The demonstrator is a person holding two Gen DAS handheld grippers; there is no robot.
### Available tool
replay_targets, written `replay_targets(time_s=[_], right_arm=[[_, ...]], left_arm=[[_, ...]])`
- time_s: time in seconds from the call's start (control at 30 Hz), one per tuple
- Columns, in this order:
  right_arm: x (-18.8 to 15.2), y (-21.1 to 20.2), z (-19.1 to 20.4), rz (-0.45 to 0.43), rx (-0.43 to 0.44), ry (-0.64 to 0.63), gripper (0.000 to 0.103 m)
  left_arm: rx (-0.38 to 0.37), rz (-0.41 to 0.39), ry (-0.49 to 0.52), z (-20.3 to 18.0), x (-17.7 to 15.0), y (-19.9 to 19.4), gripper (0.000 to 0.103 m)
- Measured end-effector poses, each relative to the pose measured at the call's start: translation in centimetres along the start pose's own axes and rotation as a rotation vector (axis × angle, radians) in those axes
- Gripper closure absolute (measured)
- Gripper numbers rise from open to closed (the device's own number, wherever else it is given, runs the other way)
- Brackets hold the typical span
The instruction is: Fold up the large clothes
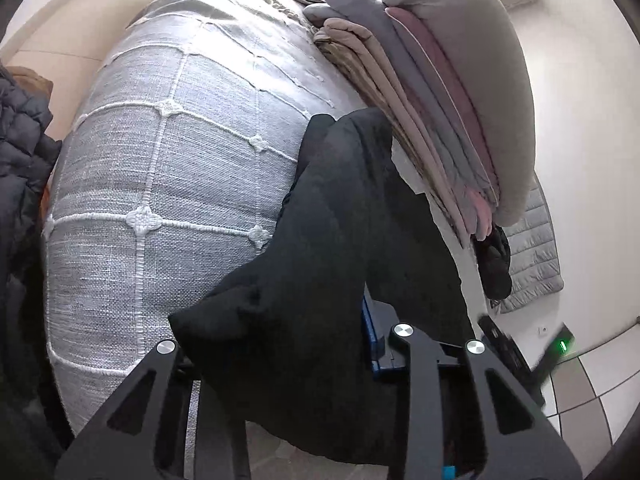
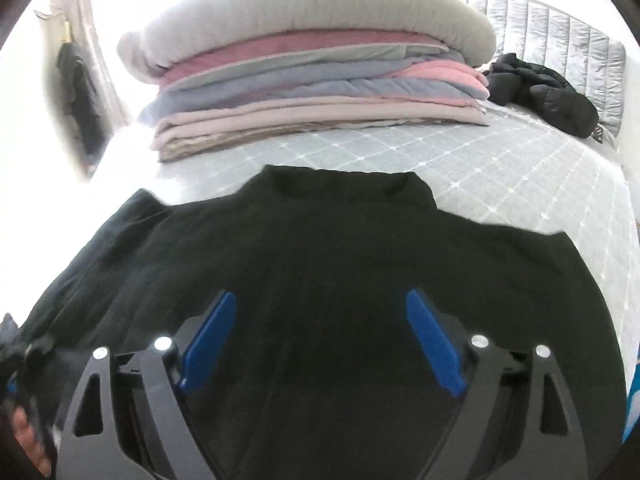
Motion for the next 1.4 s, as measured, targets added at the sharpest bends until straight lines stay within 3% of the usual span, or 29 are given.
replay_targets(time_s=[0.07,0.1,0.13,0.27,0.37,0.47,0.63,0.73,0.83,0.93,1.1,1.23,1.4], right_arm=[[-0.1,3.8,-0.4,0.078,-0.050,-0.003,0.013],[-1.7,6.9,-0.6,0.184,-0.065,-0.019,0.010],[-2.8,8.4,-0.9,0.224,-0.059,-0.018,0.008],[-2.2,6.7,-1.2,0.218,-0.018,0.021,0.008],[-2.8,2.0,0.2,0.135,0.030,-0.055,0.008],[-5.4,-2.1,0.5,0.106,-0.013,-0.135,0.008],[-8.9,-1.3,-1.5,0.195,-0.047,-0.089,0.007],[-9.1,-1.1,-1.6,0.209,-0.037,-0.062,0.007],[-8.4,-3.5,-1.1,0.134,-0.030,-0.048,0.007],[-10.4,-2.4,-0.6,0.192,-0.033,-0.053,0.007],[-10.2,-2.3,-0.8,0.189,-0.023,-0.042,0.007],[-9.3,-3.4,-0.3,0.127,-0.035,-0.054,0.007],[-10.3,-2.3,0.0,0.157,-0.048,-0.072,0.007]], left_arm=[[0.005,-0.001,0.008,0.2,0.0,0.2,0.073],[0.001,-0.001,0.012,0.1,0.1,0.3,0.074],[0.000,-0.002,0.016,0.1,0.1,0.4,0.074],[0.029,-0.002,0.004,0.4,0.2,0.8,0.069],[0.044,0.000,-0.033,1.1,0.2,1.0,0.061],[0.046,-0.007,-0.046,1.3,0.2,1.1,0.059],[0.039,-0.033,-0.038,1.0,0.2,1.1,0.059],[0.026,-0.045,-0.020,0.6,0.2,0.9,0.066],[0.013,-0.055,0.002,0.2,0.3,0.7,0.071],[0.008,-0.063,0.010,0.0,0.4,0.7,0.072],[0.002,-0.080,0.032,-0.6,0.5,0.3,0.074],[0.000,-0.089,0.040,-0.9,0.6,0.2,0.074],[-0.022,-0.115,0.064,-2.0,0.6,-0.4,0.074]])
Point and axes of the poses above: each gripper's, at about its wrist camera, not at the fingertips, and y roughly the way its jaws point, z to its left, x to its top, the point moved 8 cm from there along y, roughly the way its jaws point, and after that the axes turned 2 degrees about -z, right-handed, at the moved point
